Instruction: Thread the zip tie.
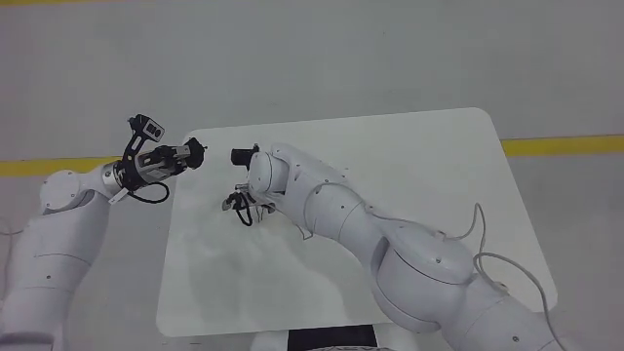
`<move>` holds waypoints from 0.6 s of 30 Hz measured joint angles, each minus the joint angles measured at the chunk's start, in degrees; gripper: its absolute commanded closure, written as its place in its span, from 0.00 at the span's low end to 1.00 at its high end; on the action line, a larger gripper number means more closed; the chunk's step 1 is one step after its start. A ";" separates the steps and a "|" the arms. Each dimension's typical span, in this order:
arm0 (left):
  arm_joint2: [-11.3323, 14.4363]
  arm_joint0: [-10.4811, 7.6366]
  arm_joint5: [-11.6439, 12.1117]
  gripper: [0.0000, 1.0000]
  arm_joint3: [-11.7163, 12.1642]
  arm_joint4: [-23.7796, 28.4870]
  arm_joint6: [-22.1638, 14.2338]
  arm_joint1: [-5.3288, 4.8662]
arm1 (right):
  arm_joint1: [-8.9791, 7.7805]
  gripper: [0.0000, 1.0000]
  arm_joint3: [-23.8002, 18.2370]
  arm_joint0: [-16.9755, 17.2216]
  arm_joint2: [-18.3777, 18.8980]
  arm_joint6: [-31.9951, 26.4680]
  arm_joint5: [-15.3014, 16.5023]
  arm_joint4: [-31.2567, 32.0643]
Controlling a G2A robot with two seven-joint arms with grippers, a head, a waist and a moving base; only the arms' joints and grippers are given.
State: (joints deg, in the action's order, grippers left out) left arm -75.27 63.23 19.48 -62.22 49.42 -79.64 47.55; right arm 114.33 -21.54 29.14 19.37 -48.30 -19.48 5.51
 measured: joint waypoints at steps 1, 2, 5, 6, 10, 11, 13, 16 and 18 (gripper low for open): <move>0.00 0.00 0.00 1.00 0.00 0.00 0.00 0.00 | 0.01 0.00 0.13 0.04 -0.09 0.40 0.00 0.00; 0.00 0.00 0.00 1.00 0.00 0.00 0.00 0.00 | 0.01 0.00 0.29 0.07 -0.19 0.67 0.00 0.07; 0.00 0.00 0.00 1.00 0.00 0.00 0.00 0.00 | 0.07 0.00 0.70 0.14 -0.53 1.04 0.00 0.14; 0.00 0.00 0.00 1.00 0.00 0.00 0.00 0.00 | 0.09 0.00 0.86 0.14 -0.67 1.17 0.00 0.21; 0.00 0.00 0.00 1.00 0.00 0.00 0.00 0.00 | 0.17 0.00 1.50 0.06 -1.06 1.76 0.00 0.08; 0.00 0.00 0.00 1.00 0.00 0.00 0.00 0.00 | 0.18 0.00 1.59 0.03 -1.10 1.97 0.00 -0.02; 0.00 0.00 0.00 1.00 0.00 0.00 0.00 0.00 | 0.17 0.00 1.48 0.05 -1.06 2.71 0.00 -0.51; 0.00 0.00 0.00 1.00 0.00 0.00 0.00 0.00 | 0.03 0.00 0.57 0.26 -1.03 3.76 0.00 -1.08; 0.00 0.00 0.00 1.00 0.00 0.00 0.00 0.00 | -0.08 0.00 -0.07 0.48 -1.11 4.31 0.00 -1.22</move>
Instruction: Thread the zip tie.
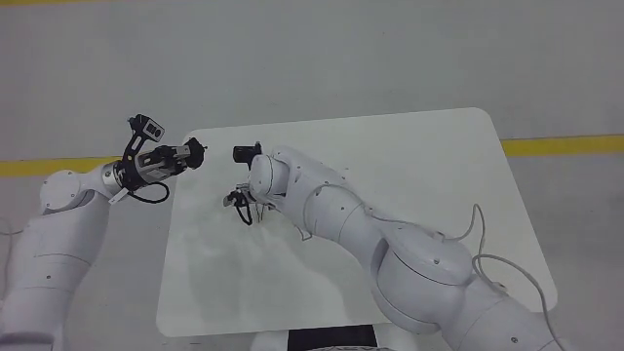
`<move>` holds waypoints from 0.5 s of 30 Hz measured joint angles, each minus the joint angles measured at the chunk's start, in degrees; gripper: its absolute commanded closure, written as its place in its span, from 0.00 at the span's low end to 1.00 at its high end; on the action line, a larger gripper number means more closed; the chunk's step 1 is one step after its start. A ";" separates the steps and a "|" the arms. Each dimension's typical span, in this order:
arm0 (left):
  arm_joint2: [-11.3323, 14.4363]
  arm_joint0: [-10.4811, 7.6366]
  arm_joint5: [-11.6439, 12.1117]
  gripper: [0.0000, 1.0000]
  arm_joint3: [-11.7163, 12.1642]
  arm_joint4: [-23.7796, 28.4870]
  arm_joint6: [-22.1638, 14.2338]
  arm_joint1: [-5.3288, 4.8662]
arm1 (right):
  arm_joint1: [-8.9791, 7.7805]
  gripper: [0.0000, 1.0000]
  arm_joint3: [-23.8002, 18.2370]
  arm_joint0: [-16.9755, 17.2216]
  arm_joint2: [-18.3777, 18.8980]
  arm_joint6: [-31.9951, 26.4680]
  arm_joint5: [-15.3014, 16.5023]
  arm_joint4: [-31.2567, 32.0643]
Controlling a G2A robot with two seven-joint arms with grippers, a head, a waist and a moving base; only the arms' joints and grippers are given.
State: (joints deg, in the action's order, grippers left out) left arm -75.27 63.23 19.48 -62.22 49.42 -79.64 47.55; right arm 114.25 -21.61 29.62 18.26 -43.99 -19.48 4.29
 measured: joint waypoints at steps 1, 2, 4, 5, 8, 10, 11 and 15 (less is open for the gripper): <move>0.00 0.00 0.00 1.00 0.00 0.00 0.00 0.00 | -0.06 0.00 -0.37 0.18 -0.10 0.41 0.00 -0.01; 0.00 0.00 0.00 1.00 0.00 0.00 0.00 0.00 | -0.10 0.00 -0.46 0.25 -0.22 0.86 0.00 0.19; 0.00 0.00 0.00 1.00 0.00 0.00 0.00 0.00 | -0.14 0.00 -0.40 0.22 -0.35 2.85 0.00 0.69; 0.00 0.00 0.00 1.00 0.00 0.00 0.00 0.00 | -0.14 0.00 -0.38 0.21 -0.36 3.09 0.00 0.73; 0.00 0.00 0.00 1.00 0.00 0.00 0.00 0.00 | -0.13 0.00 -0.37 0.20 -0.35 2.86 0.00 0.72; 0.00 0.00 0.00 1.00 0.00 0.00 0.00 0.00 | -0.13 0.00 -0.37 0.20 -0.35 2.84 0.00 0.71; 0.00 0.00 0.00 1.00 0.00 0.00 0.00 0.00 | -0.13 0.00 -0.37 0.20 -0.35 2.84 0.00 0.71; 0.00 0.00 0.00 1.00 0.00 0.00 0.00 0.00 | -0.28 0.00 -0.69 0.43 -0.34 3.16 0.19 0.78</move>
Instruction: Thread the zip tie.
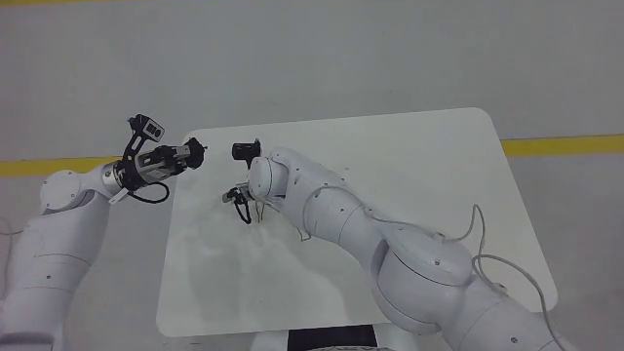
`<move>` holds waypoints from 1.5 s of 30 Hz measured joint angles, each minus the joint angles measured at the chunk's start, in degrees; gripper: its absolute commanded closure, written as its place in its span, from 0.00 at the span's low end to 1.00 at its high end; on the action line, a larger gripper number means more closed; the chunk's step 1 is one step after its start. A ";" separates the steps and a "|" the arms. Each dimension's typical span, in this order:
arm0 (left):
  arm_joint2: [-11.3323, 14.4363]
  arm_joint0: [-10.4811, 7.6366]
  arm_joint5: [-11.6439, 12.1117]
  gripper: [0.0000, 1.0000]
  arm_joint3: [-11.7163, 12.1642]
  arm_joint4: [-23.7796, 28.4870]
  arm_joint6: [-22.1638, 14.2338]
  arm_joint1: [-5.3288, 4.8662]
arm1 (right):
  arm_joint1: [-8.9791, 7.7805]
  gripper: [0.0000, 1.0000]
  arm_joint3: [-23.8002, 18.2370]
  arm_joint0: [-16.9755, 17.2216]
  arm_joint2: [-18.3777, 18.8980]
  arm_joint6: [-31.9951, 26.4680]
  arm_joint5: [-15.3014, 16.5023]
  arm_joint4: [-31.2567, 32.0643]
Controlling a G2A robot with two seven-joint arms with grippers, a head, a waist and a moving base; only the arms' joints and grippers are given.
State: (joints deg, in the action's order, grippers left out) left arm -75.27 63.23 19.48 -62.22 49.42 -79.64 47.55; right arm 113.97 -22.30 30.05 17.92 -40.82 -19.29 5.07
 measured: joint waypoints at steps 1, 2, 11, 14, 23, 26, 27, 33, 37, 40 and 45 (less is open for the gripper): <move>0.00 0.00 0.00 1.00 0.00 0.00 0.00 0.00 | -0.27 0.00 -0.74 0.43 -0.09 0.56 0.10 0.42; 0.00 0.00 0.00 1.00 0.00 0.00 0.00 0.00 | -0.45 0.00 -1.33 0.71 -0.17 0.94 -0.01 0.86; 0.00 0.00 0.00 1.00 0.00 0.00 0.00 0.00 | -0.61 0.00 -2.51 2.05 1.14 3.60 -0.19 1.47; 0.00 0.00 0.00 1.00 0.00 0.00 0.00 0.00 | -0.51 0.00 -2.18 2.28 1.14 3.14 -0.19 1.81; 0.00 0.00 0.00 1.00 0.00 0.00 0.00 0.00 | -0.26 0.00 -0.27 2.48 0.78 1.96 -0.19 2.30; 0.00 0.00 0.00 1.00 0.00 0.00 0.00 0.00 | -0.15 0.00 0.56 2.24 0.57 1.72 -0.19 2.60; 0.00 0.00 0.00 1.00 0.00 0.00 0.00 0.00 | -0.12 0.00 0.78 2.15 0.54 1.66 -0.19 2.65; 0.00 0.00 0.00 1.00 0.00 0.00 0.00 0.00 | 0.13 0.00 2.17 1.34 0.06 0.85 -0.19 3.37; 0.00 0.00 0.00 1.00 0.00 0.00 0.00 0.00 | 0.36 0.00 3.31 0.67 -0.36 -0.22 -0.19 3.93; 0.00 0.00 0.00 1.00 0.00 0.00 0.00 0.00 | 0.49 0.00 4.10 0.27 -0.58 -0.77 -0.19 4.14; 0.00 0.00 0.00 1.00 0.00 0.00 0.00 0.00 | 0.66 0.00 5.27 -0.26 -0.84 -1.19 -0.19 4.28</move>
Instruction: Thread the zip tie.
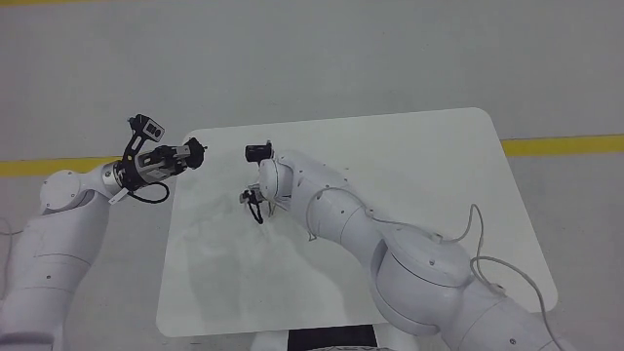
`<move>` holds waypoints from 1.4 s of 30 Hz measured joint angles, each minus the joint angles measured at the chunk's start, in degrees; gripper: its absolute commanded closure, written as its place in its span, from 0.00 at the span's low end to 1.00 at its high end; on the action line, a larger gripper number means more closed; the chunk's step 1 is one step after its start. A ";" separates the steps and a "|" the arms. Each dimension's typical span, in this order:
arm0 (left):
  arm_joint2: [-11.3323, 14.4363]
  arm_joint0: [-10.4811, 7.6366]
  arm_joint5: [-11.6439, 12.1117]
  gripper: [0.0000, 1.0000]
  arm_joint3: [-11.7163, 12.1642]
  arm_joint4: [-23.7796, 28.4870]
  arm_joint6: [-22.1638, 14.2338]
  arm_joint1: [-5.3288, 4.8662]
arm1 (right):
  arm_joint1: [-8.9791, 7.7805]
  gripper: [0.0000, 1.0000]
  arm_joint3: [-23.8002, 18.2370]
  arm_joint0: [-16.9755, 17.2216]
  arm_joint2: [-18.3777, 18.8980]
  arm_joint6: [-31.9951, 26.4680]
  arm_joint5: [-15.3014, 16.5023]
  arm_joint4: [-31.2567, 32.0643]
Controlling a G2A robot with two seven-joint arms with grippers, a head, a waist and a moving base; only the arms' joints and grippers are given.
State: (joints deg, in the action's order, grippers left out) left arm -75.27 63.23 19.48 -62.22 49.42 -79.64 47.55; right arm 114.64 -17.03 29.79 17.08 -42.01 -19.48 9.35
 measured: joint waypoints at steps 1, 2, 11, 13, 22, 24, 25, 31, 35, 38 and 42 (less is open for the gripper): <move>0.00 0.00 0.00 1.00 0.00 0.00 0.00 0.00 | 0.04 0.00 0.22 -0.12 -0.04 -0.04 0.00 -0.01; 0.00 0.00 0.00 1.00 0.00 0.00 0.00 0.00 | 0.06 0.00 0.33 -0.20 -0.05 -0.05 0.00 -0.09; 0.00 0.00 0.00 1.00 0.00 0.00 0.00 0.00 | -0.08 0.29 -0.58 -0.29 0.38 1.09 0.00 -1.92; 0.00 0.00 0.00 1.00 0.00 0.00 0.00 0.00 | -0.06 0.46 -0.42 -0.37 0.20 1.14 0.00 -1.75; 0.00 0.00 0.00 1.00 0.00 0.00 0.00 0.00 | 0.38 0.55 1.65 -0.89 -0.63 1.73 0.00 -1.26; 0.00 0.00 0.00 1.00 0.00 0.00 0.00 0.00 | 0.44 0.56 1.88 -0.99 -0.77 1.80 0.00 -1.40; 0.00 0.00 0.00 1.00 0.00 0.00 0.00 0.00 | 0.47 0.56 1.99 -1.07 -0.87 1.83 0.00 -1.49; 0.00 0.00 0.00 1.00 0.00 0.00 0.00 0.00 | 0.62 0.58 2.61 -1.56 -1.53 2.01 0.00 -1.76; 0.00 0.00 0.00 1.00 0.00 0.00 0.00 0.00 | 0.74 0.59 3.03 -1.95 -2.07 1.85 0.00 -1.93; 0.00 0.00 0.00 1.00 0.00 0.00 0.00 0.00 | 0.85 0.61 3.41 -2.18 -2.68 1.26 0.00 -1.94; 0.00 0.00 0.00 1.00 0.00 0.00 0.00 0.00 | 0.97 0.64 3.75 -2.28 -3.49 0.62 0.00 -2.17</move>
State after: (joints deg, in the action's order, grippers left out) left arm -75.27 63.23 19.48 -62.22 49.42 -79.64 47.55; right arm 115.60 -13.28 27.50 13.59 -41.39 -19.48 7.18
